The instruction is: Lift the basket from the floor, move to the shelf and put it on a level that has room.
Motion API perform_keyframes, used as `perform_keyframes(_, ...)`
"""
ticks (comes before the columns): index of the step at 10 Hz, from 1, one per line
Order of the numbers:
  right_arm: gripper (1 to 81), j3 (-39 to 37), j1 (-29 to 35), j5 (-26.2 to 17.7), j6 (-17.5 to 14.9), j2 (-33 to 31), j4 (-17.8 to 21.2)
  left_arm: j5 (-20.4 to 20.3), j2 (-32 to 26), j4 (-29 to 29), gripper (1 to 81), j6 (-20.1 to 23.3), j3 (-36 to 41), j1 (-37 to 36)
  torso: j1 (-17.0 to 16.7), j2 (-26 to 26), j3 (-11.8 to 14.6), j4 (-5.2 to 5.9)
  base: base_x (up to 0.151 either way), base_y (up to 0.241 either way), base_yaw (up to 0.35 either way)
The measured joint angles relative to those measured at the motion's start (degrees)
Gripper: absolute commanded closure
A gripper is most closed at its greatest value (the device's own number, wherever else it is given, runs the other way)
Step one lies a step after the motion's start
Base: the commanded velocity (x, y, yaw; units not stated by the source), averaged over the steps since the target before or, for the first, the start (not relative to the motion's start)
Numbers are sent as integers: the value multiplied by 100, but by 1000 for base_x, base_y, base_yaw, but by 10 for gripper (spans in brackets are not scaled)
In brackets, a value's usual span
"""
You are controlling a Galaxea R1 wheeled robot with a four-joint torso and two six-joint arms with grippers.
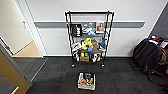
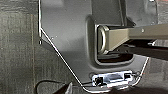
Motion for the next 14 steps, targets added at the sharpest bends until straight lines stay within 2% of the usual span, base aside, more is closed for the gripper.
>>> perform_keyframes(3,10,-2,122,129,5,0,2,-52,-7,4,10,0,0,-152,10,7,-5,0,123,0,0)
perform_keyframes(14,10,-61,66,96,9,20,0,-26,-16,4,10,0,0,-57,3,5,-5,0,135,0,0)
